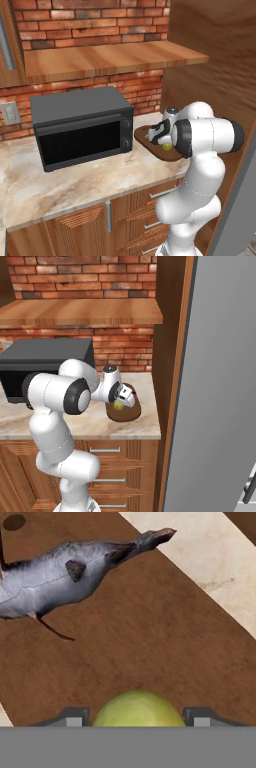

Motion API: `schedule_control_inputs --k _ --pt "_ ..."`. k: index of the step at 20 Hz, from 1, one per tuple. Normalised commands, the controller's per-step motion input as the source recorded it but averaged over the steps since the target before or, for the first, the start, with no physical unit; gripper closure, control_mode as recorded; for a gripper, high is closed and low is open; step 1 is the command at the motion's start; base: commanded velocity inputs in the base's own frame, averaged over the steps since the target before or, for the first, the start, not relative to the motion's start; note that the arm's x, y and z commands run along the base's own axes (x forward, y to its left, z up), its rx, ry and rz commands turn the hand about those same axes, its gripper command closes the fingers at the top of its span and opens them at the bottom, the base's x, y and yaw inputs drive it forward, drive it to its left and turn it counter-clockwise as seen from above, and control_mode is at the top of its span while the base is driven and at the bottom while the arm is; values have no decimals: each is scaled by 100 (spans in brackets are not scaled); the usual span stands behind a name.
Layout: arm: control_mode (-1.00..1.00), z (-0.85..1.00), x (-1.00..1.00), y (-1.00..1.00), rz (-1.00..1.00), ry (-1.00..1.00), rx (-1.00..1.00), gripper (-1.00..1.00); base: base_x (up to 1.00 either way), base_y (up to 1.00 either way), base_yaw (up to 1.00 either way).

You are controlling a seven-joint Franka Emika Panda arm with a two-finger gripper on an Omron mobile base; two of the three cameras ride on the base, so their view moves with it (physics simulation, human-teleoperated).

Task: Retrieve a lemon from the fridge and place it on the cutting board with the fish.

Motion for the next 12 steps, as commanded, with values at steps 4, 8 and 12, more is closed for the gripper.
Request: schedule_control_inputs --k 4,8,12 --pt "-100 -6 0 0 0 0 0 -100 0 0 0" --pt "-100 -6 0 0 0 0 0 -100 0 0 0" --pt "-100 2 -1 0 0 0 0 -100 0 0 0"
